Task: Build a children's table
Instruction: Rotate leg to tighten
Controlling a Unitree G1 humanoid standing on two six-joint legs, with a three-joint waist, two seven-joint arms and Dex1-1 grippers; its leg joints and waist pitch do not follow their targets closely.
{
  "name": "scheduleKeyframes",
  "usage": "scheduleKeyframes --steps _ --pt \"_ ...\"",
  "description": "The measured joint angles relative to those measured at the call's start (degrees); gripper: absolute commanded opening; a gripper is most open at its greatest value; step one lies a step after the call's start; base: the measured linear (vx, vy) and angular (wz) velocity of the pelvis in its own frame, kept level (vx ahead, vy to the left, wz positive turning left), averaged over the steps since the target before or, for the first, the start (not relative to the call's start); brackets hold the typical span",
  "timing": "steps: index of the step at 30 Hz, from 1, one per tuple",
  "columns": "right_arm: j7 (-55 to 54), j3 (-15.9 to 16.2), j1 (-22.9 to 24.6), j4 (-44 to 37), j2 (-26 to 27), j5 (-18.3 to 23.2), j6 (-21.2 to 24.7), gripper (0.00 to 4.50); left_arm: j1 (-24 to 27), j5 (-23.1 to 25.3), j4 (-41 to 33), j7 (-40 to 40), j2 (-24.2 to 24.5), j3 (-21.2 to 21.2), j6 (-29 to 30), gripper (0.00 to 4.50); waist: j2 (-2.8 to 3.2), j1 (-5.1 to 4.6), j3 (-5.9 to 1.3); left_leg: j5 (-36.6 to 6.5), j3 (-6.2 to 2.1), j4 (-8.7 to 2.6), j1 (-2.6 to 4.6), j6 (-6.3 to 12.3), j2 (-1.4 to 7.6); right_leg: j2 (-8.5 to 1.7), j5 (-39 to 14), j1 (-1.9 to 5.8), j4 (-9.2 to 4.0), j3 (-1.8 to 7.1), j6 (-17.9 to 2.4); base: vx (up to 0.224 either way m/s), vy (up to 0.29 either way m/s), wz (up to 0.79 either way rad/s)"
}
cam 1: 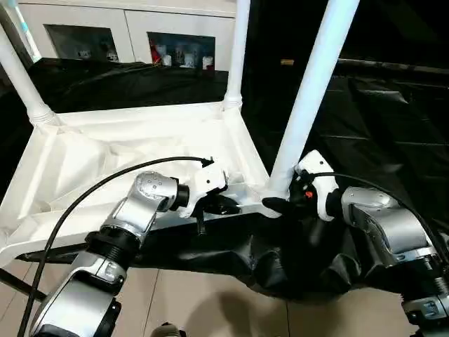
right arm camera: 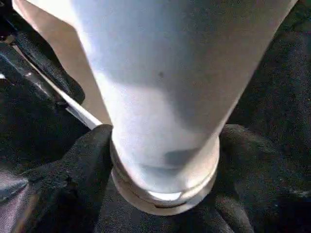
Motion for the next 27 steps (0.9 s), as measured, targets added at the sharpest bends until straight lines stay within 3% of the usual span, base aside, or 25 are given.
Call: scheduleKeyframes --steps 7,15,17,21,24,27 --pt "1.0 0.1 0.0 0.5 0.1 0.1 -1.1 2.85 0.3 0.0 -0.9 0.0 0.1 0.0 0.6 0.0 -0.02 0.01 0.01 0.0 0.0 0.02 0.0 0.0 0.0 0.0 0.0 0.0 0.01 0.0 0.0 0.0 0.0 0.0" --pt "-0.8 -0.1 0.4 2.3 1.8 -0.1 -3.3 2.76 0.9 0.3 -1.2 1.4 0.2 0.0 1.3 0.0 -0.06 -0.32 0.01 0.0 0.0 0.09 0.01 0.02 0.01 0.01 0.0 0.0 0.04 0.0 0.0 0.0 0.0 0.0" --pt "-5.0 -1.7 0.4 4.0 4.5 -0.5 -4.1 2.76 0.3 1.4 0.0 4.8 -0.9 0.1 1.2 0.0 -0.11 -0.55 0.01 0.0 0.0 0.13 0.02 0.02 0.0 0.01 0.0 0.01 0.11 0.02 0.0 0.0 0.0 0.0" --pt "-21.4 -8.1 -1.7 10.7 13.7 -1.3 -6.9 2.75 -3.6 4.0 5.9 16.0 -6.1 0.4 3.0 0.0 -0.28 -0.67 0.02 0.1 0.0 0.19 0.08 -0.06 -0.02 0.0 0.1 -0.02 0.31 0.07 0.0 0.0 0.0 0.0" --pt "-35.0 -12.6 -5.0 17.8 20.2 -1.3 -11.5 2.75 -6.6 4.9 10.6 24.6 -11.0 0.9 5.4 0.0 -0.46 -0.73 0.06 0.1 -0.01 0.2 0.1 -0.1 -0.02 0.0 0.1 -0.04 0.35 0.08 0.0 0.0 0.0 0.0" --pt "-41.2 -13.9 -7.1 22.3 22.3 -1.4 -15.1 2.75 -8.2 5.6 13.1 29.7 -14.1 0.9 6.5 0.0 -0.46 -0.7 0.04 0.1 -0.03 0.19 0.11 -0.09 -0.06 0.0 0.0 -0.01 0.29 0.11 0.0 0.0 0.0 0.0"
